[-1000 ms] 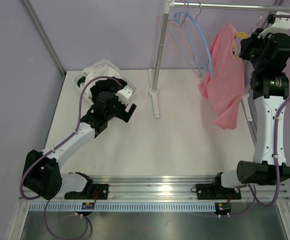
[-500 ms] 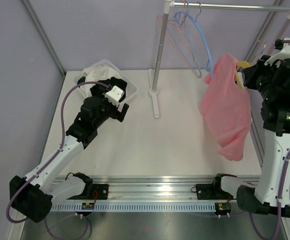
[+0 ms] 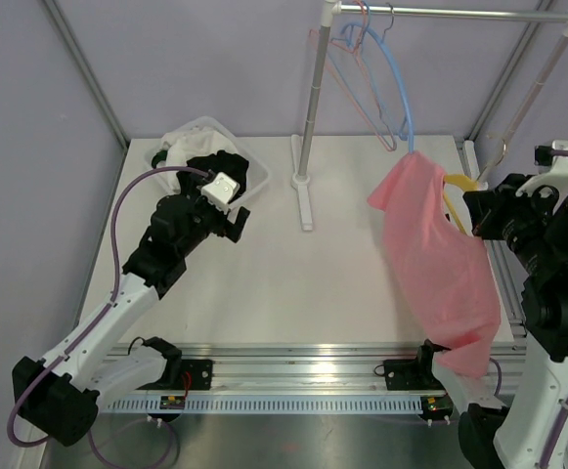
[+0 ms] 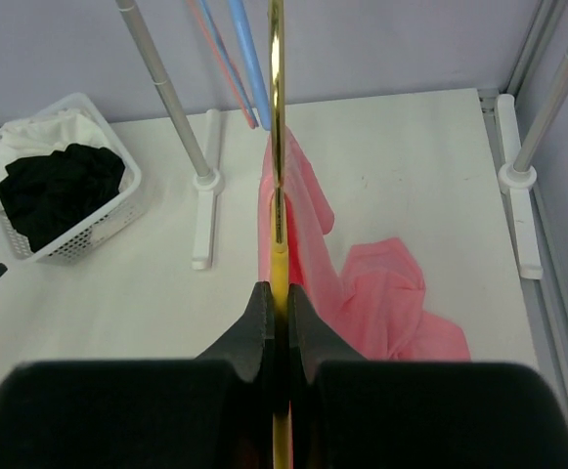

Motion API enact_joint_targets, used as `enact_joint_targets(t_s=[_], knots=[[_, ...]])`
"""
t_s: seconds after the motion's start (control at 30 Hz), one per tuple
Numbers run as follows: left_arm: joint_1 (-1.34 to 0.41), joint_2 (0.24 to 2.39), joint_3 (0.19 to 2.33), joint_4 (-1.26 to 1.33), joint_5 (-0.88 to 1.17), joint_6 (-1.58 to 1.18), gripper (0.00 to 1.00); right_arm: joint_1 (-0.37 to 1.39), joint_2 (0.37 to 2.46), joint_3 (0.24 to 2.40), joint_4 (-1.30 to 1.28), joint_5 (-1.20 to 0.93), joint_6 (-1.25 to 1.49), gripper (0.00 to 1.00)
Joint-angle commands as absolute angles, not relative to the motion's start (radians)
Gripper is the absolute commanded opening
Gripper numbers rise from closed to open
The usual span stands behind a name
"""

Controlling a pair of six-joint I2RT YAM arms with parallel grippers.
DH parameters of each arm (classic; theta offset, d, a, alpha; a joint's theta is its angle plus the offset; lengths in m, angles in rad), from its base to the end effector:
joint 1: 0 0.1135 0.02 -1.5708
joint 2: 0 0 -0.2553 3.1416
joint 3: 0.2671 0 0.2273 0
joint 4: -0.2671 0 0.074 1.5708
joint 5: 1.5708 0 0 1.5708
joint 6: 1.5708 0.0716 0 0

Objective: Remove the t-shirt from the hanger
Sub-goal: Grab a hanger with a tshirt on it with the right arm

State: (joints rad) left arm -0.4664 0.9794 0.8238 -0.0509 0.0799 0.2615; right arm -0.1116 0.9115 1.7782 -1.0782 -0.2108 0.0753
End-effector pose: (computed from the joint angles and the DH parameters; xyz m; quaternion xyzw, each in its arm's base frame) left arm 0.2170 -0.1157 0.3209 0.2996 0.7158 -0.0953 0.6235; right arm 0.1017 0.0037 0.4910 0.0063 0.7763 0.0705 0.6264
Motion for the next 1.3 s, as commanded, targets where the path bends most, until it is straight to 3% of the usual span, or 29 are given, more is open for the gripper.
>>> enact_joint_targets(t_s=[0.0,0.43,0.67,1.03,1.27], knots=[[-0.469,0.948,0.822,0.008,0.104,0.253,0.99,-0.114,0.829,1.769,-1.060,-0.264,0.077,0.00],[-0.471,0.940,0.815,0.012,0.115,0.259,0.99,-0.114,0.733,1.701,-0.865,-0.514,0.104,0.00],[-0.471,0.862,0.758,0.049,0.184,0.276,0.99,-0.114,0.797,1.621,-0.588,-0.805,0.201,0.00],[-0.471,0.755,0.693,0.118,0.193,0.279,0.99,-0.112,0.975,1.646,-0.433,-0.848,0.307,0.00],[-0.471,0.782,0.703,0.115,0.190,0.278,0.99,-0.080,1.034,1.687,-0.445,-0.689,0.325,0.00]])
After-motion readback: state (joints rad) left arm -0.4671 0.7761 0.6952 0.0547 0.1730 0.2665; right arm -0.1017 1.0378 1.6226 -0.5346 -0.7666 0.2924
